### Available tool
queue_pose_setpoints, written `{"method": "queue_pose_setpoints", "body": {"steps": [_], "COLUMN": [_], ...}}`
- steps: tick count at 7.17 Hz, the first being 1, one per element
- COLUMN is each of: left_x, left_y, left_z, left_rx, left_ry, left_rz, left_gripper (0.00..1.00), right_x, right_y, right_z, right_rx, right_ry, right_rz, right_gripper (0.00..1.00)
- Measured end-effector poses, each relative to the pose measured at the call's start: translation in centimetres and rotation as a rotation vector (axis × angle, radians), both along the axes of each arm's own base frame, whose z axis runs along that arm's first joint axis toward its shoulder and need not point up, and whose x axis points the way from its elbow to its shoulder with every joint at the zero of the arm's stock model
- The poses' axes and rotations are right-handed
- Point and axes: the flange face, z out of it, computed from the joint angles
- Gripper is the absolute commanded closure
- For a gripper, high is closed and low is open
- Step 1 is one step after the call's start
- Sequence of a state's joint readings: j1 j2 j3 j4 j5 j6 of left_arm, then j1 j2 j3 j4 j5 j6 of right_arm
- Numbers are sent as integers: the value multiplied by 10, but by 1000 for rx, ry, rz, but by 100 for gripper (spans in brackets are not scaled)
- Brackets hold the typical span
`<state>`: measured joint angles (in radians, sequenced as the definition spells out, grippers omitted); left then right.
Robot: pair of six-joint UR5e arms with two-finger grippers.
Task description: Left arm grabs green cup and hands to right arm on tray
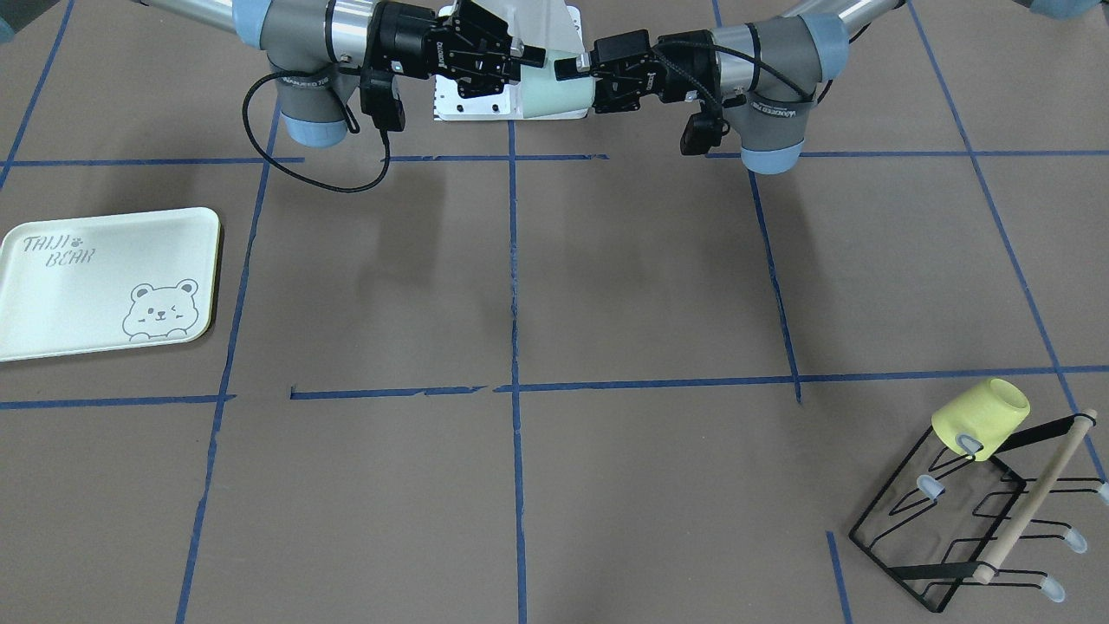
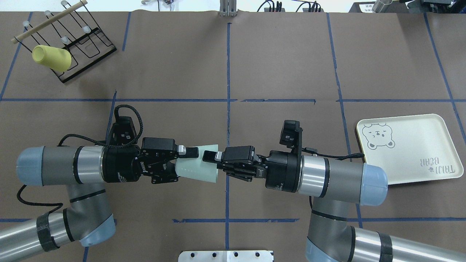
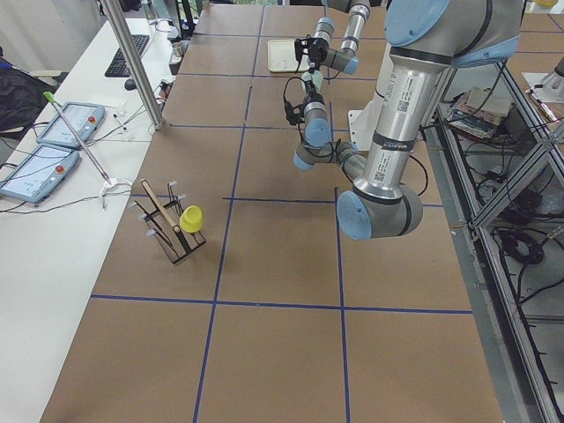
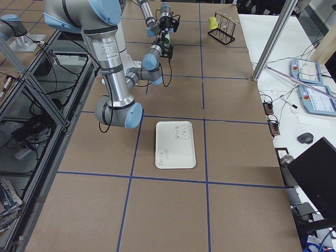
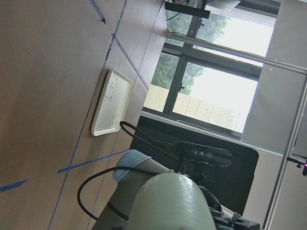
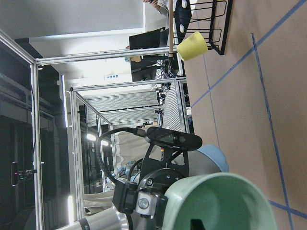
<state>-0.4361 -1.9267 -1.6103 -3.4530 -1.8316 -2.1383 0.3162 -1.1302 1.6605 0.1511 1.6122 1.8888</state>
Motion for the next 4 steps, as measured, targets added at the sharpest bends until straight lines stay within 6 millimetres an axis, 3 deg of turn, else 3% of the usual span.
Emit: {"method": "queue_pose_setpoints", "body": {"steps": [4], "left_x": [2], "left_y": [-1], "left_z": [2], "left_rx": [-2], "left_ry": [-5], "left_rz": [0], "left_gripper": [68], "right_x": [0], "right_y": [0], "right_z": [-1], "right_rx": [0], "right_ry": [-2], "right_rz": [2], "right_gripper": [68]}}
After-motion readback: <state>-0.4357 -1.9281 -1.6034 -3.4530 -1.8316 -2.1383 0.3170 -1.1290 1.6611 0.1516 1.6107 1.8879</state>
